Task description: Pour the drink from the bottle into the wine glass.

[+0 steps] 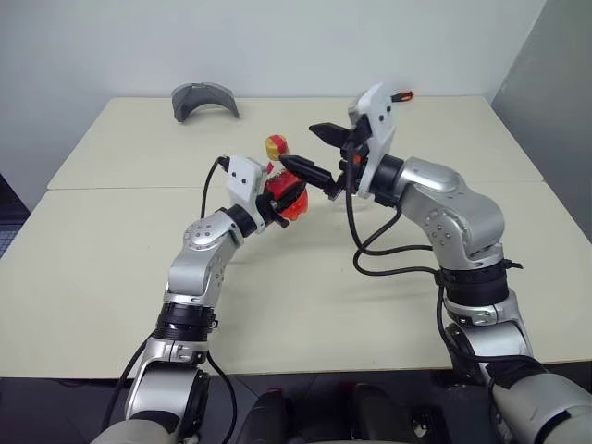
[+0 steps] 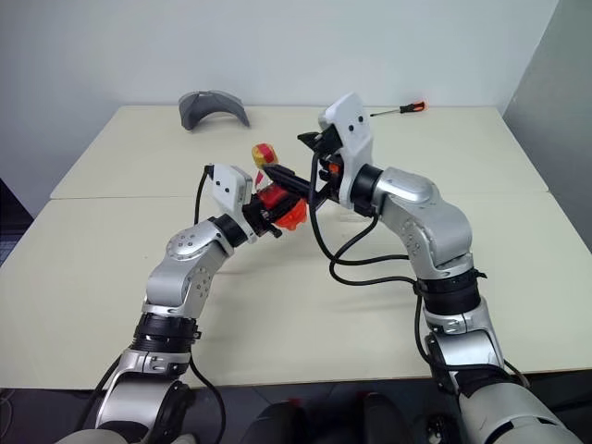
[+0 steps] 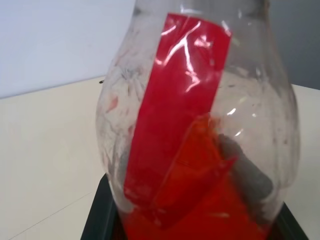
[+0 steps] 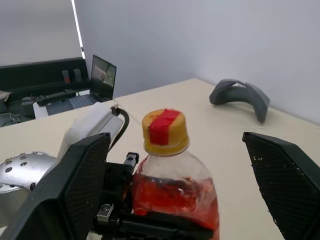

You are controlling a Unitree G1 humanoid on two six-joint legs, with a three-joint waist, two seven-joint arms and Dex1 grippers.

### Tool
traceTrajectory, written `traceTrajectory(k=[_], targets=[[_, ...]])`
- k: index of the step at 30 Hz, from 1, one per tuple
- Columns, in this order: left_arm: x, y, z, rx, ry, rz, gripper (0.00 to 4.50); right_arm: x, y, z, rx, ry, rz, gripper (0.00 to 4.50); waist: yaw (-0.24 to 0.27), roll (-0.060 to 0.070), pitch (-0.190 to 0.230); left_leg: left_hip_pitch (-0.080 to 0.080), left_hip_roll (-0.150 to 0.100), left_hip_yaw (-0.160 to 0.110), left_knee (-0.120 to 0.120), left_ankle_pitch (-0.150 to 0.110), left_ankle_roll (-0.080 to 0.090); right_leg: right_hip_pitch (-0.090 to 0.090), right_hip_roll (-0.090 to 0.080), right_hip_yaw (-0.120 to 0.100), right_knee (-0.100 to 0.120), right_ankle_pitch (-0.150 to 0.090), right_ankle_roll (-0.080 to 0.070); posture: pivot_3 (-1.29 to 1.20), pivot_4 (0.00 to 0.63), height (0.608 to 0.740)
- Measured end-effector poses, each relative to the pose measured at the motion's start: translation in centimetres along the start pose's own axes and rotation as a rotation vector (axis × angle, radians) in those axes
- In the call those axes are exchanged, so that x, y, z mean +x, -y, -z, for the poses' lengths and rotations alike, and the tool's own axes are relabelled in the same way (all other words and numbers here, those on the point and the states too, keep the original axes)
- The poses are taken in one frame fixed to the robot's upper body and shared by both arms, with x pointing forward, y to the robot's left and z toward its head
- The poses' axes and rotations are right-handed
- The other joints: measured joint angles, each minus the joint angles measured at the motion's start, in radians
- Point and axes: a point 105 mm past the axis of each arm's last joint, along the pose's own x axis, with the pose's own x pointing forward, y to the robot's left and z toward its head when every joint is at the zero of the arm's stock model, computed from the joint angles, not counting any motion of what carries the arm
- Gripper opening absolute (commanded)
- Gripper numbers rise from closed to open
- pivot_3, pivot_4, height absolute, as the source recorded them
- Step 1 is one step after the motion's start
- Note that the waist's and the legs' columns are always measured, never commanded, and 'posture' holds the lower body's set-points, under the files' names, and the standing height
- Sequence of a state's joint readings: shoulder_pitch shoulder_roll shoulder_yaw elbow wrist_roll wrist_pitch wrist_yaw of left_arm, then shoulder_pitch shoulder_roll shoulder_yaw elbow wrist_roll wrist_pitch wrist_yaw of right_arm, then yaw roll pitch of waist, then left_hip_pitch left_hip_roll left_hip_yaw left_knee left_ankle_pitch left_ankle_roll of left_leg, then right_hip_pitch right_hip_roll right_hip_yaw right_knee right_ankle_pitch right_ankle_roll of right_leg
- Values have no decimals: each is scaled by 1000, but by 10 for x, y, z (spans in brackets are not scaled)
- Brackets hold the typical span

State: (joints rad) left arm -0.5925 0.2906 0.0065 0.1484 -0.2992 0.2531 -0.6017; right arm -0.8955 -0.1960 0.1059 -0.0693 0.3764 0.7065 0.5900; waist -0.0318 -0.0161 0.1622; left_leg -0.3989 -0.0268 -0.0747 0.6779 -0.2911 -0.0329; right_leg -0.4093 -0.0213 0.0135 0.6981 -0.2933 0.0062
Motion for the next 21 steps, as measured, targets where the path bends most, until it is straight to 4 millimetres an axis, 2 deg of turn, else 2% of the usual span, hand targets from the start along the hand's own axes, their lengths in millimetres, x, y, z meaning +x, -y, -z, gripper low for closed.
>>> traceTrajectory(k=[7, 21], targets=[[-1, 1, 1, 0, -1, 3, 1367, 26, 0, -13, -26, 37, -8, 4500, -1, 0, 0, 0, 0, 0, 0, 0, 0, -1, 0, 0, 0, 0, 0, 0, 150, 740], [-2, 1, 0, 3, -3, 3, 1367, 43, 3, -5, -16, 35, 18, 4500, -1, 0, 0, 0, 0, 0, 0, 0, 0, -1, 0, 0, 0, 0, 0, 0, 150, 740]])
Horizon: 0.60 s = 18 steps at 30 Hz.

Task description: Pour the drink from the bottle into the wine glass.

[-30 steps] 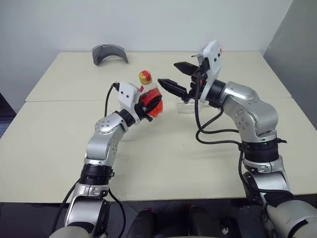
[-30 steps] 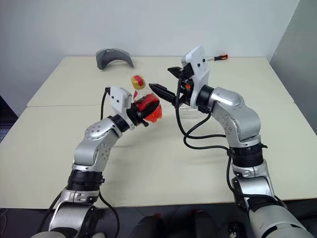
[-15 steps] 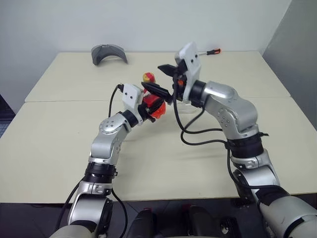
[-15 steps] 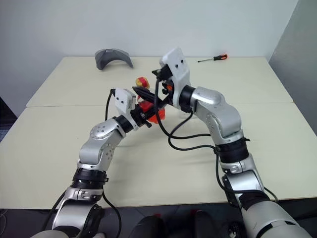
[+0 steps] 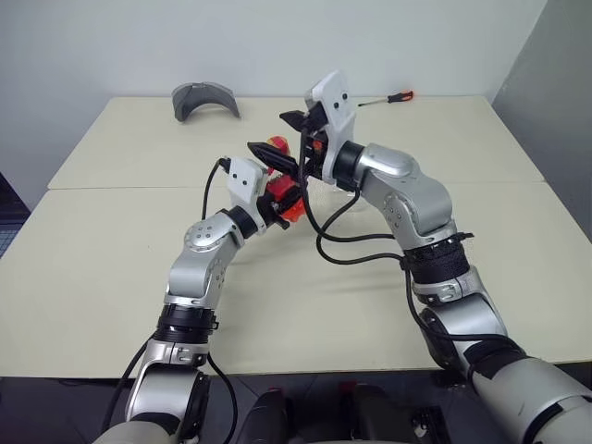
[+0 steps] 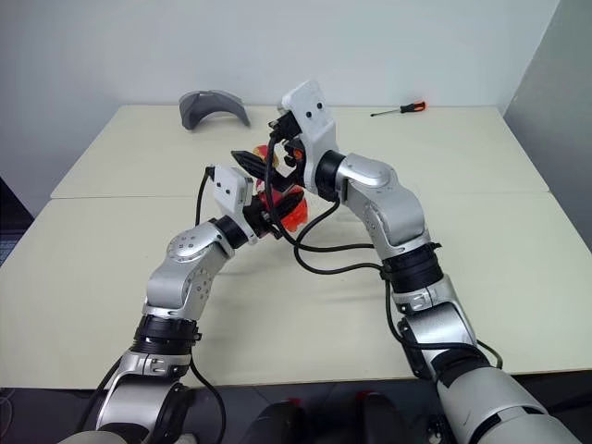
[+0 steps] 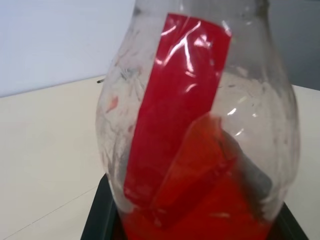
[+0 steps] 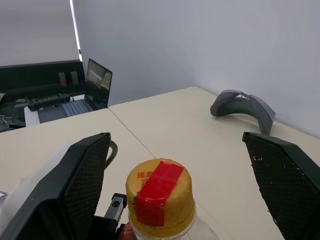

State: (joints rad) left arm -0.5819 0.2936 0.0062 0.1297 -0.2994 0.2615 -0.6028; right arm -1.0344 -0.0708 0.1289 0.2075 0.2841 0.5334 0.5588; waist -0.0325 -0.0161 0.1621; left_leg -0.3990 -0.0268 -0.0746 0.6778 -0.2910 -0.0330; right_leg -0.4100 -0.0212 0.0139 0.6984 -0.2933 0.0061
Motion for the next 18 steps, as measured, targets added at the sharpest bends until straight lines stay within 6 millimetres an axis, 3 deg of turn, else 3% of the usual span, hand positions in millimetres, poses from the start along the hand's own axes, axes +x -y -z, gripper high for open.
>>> traceTrajectory(k=[11, 18], targets=[[1, 3, 2, -18, -23, 7, 1367, -4, 13, 3, -29, -26, 72, 4500, 0, 0, 0, 0, 0, 0, 0, 0, 0, 0, 0, 0, 0, 0, 0, 0, 150, 740], [6, 14, 5, -48, -45, 36, 1367, -23, 20, 3, -69, -45, 83, 4500, 0, 0, 0, 0, 0, 0, 0, 0, 0, 0, 0, 0, 0, 0, 0, 0, 150, 740]])
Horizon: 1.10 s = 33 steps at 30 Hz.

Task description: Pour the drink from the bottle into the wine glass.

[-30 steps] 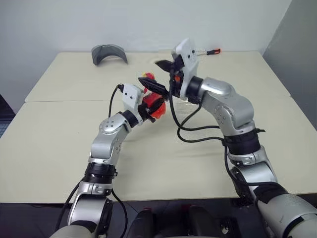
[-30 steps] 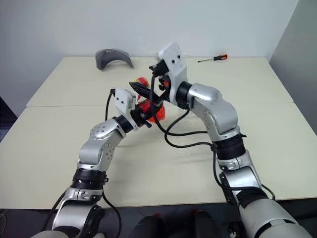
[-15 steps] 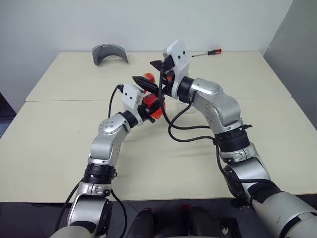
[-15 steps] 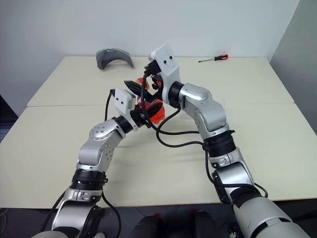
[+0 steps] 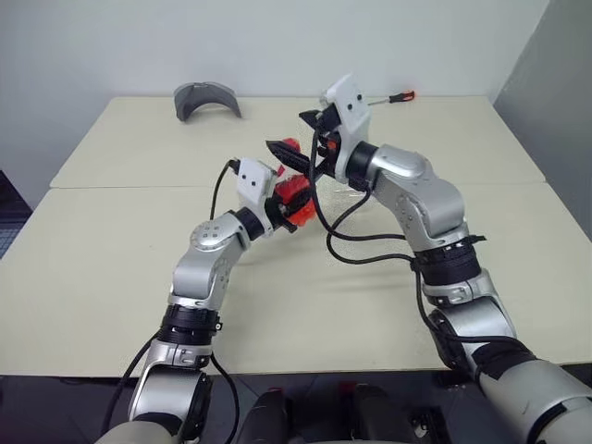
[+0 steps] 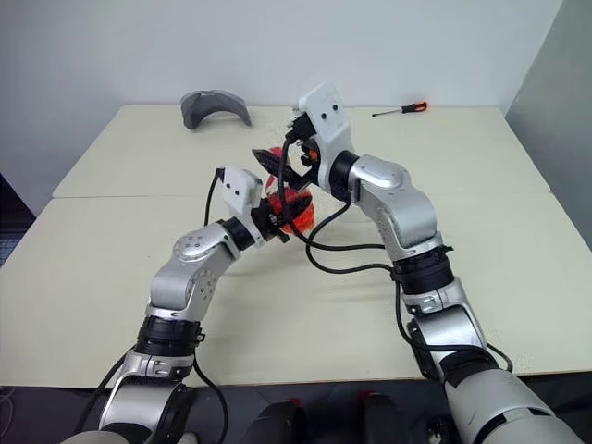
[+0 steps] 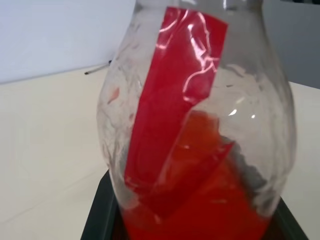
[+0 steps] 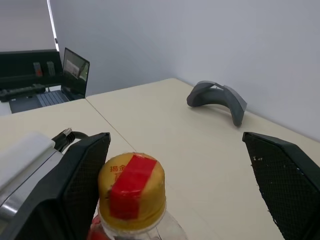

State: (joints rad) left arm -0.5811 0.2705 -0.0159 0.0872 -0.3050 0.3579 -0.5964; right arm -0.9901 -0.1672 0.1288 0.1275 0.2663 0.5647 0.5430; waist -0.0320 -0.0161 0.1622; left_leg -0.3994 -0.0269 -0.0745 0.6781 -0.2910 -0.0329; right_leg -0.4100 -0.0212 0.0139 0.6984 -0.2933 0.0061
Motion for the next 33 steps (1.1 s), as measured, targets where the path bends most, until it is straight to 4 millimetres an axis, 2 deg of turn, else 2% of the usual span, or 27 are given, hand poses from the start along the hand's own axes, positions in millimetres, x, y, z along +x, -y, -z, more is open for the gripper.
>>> traceTrajectory(k=[6, 9, 10, 17, 21, 25, 30, 33], targets=[[0, -1, 5, -36, -36, -5, 1355, -26, 19, 1, -65, -45, 4, 4500, 0, 0, 0, 0, 0, 0, 0, 0, 0, 0, 0, 0, 0, 0, 0, 0, 150, 740], [-8, -12, -2, -10, -21, -30, 1312, -60, 62, 10, -71, -124, 148, 4500, 4, 0, 0, 0, 0, 0, 0, 0, 0, 1, 0, 0, -1, 0, 0, 0, 150, 740], [-11, -17, -4, -6, -18, -45, 1312, -66, 67, 13, -67, -137, 166, 4500, 4, 0, 0, 0, 0, 0, 0, 0, 0, 1, 0, 0, -1, 0, 0, 0, 150, 740], [-11, -15, -5, -10, -12, -29, 1312, -84, 70, 24, -46, -212, 132, 4500, 0, 0, 0, 0, 1, 1, 0, -2, 3, 1, 1, 0, -1, 0, 0, 0, 150, 740], [-11, -15, -6, -9, -12, -24, 1312, -80, 55, 18, 1, -177, 51, 4500, -1, 0, 0, 0, 1, 1, 0, -2, 3, 1, 1, 0, 0, 0, 0, 0, 150, 740], [-9, -13, -9, 1, -5, -2, 1312, -59, 33, 6, 48, -92, -18, 4500, -1, 0, 0, 0, 1, 1, 0, -1, 2, 1, 1, 0, 0, 0, 0, 0, 150, 740], [-8, -9, -10, 9, -5, 27, 1311, -40, 21, -12, 42, -29, -38, 4500, 0, 0, 0, 0, 1, 0, 0, 0, 0, 1, 0, 0, -1, 0, 0, 0, 150, 740], [-8, -8, -12, 19, 2, 38, 1311, -32, 17, -9, 53, -29, -34, 4500, 0, 0, 0, 0, 1, 0, 0, 0, 0, 1, 0, 0, 0, 0, 0, 0, 150, 740]])
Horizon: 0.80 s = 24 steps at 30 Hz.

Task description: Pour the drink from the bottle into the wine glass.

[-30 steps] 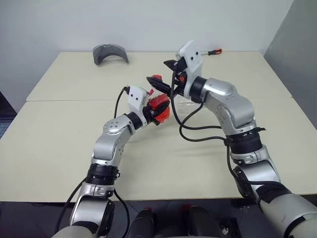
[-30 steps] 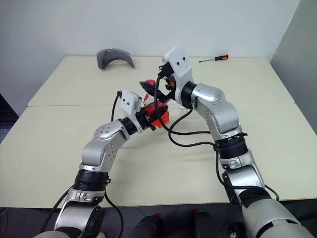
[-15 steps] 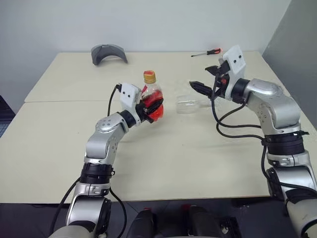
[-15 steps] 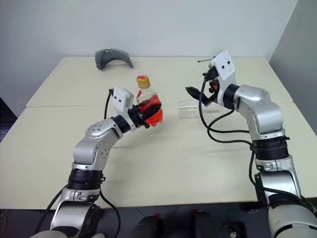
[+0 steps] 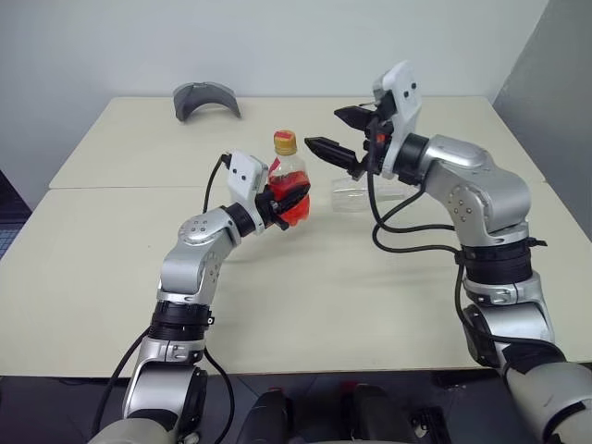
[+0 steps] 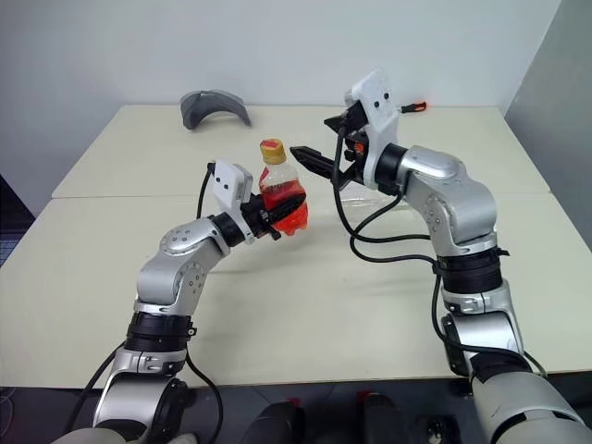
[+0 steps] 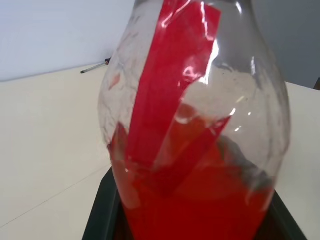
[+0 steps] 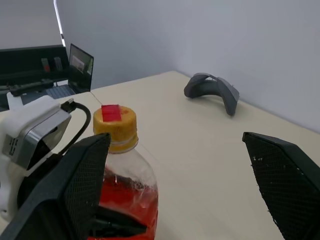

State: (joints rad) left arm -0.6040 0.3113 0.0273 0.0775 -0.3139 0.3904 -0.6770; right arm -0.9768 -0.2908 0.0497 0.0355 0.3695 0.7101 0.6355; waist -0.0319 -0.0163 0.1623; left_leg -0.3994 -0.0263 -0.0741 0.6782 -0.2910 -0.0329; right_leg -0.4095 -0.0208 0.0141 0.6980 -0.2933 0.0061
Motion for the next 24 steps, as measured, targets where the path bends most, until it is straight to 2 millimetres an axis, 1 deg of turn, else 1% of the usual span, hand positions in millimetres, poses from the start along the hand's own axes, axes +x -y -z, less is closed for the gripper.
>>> traceTrajectory(k=[3, 12, 15, 18, 21, 24], targets=[[1, 1, -3, 11, 11, 15, 1311, 6, 1, 6, 11, -15, 7, 4500, 0, 0, 0, 0, 0, 0, 0, 0, 0, 0, 0, 0, 0, 0, 0, 0, 150, 740], [0, -4, -6, 19, 22, 2, 1293, 14, -5, 3, 12, 1, -12, 4500, 0, 0, 0, 0, 0, 0, 0, 0, 0, 0, 0, 0, 0, 0, 0, 0, 150, 740], [1, -3, -4, 16, 16, 10, 1293, 18, -13, 3, 21, 7, -46, 4500, 0, 0, 0, 0, 0, 0, 0, 0, 0, 0, 0, 0, 0, 0, 0, 0, 150, 740], [5, 5, -1, 19, 10, 50, 1290, 21, -19, 1, 19, 10, -77, 4500, 0, 0, 0, 0, 0, 0, 0, 0, 0, 0, 0, 0, 0, 0, 0, 0, 150, 740], [5, 5, -3, 25, 18, 51, 1275, 21, -27, -2, 33, 22, -121, 4500, 0, 0, 0, 0, 0, 0, 0, 0, 0, -1, 0, 0, 0, 0, 0, 0, 150, 740], [7, 6, -5, 27, 24, 52, 1273, 27, -34, -9, 36, 44, -146, 4500, -1, 0, 0, 0, 0, 0, 0, 0, 0, -1, 0, 0, 1, 0, 0, 0, 150, 740]])
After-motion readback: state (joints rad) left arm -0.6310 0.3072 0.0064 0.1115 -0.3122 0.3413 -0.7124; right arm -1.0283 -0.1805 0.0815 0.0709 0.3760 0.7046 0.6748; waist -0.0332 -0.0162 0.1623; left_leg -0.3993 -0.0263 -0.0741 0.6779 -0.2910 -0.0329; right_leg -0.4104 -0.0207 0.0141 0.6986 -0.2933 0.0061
